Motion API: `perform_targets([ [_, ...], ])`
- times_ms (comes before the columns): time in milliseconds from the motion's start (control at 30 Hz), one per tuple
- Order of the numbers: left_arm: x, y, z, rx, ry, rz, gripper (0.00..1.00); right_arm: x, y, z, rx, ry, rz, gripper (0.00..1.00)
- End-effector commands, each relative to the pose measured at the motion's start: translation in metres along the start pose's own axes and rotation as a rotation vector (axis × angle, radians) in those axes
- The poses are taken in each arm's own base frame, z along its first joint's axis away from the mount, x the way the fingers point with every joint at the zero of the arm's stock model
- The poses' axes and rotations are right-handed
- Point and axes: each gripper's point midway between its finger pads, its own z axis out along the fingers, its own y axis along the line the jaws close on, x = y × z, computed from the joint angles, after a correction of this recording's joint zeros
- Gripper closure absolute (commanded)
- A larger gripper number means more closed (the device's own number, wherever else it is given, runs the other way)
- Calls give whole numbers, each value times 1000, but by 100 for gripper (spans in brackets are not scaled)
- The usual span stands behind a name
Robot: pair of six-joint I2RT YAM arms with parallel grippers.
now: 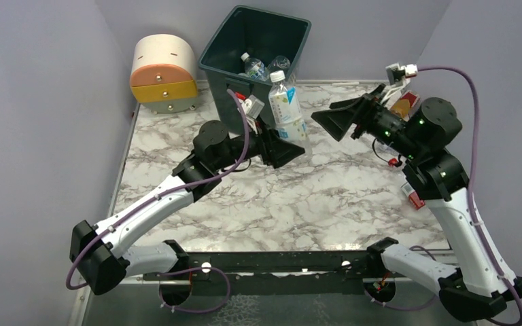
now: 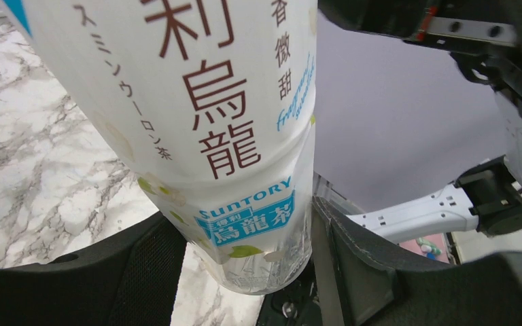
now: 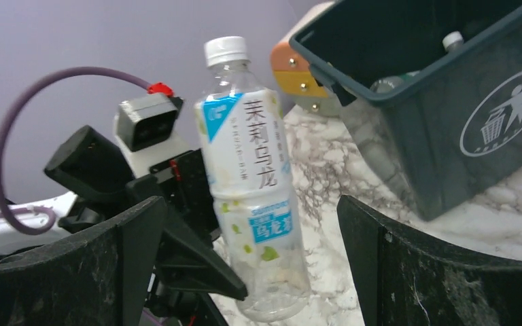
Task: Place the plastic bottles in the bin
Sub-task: Pick up the plastic bottle at the center of the board.
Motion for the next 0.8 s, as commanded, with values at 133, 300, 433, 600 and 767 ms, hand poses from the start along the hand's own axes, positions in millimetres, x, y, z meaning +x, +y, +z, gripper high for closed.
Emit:
perform_targets([
  [133, -57, 14, 15, 13, -43, 75, 39, 0, -20, -8, 120, -19, -9, 1],
  [300, -108, 50, 16, -21, -102, 94, 39, 11, -24, -10, 130, 0, 6, 1],
  [433, -150, 74, 19, -52, -154, 127, 39, 20, -28, -9, 136, 23, 16, 1],
  [600, -197, 97, 26, -83, -232, 182, 38, 34, -33, -8, 134, 51, 45, 1],
  [767, -222, 132, 45, -117, -247, 204, 38, 49, -38, -7, 130, 79, 74, 1],
])
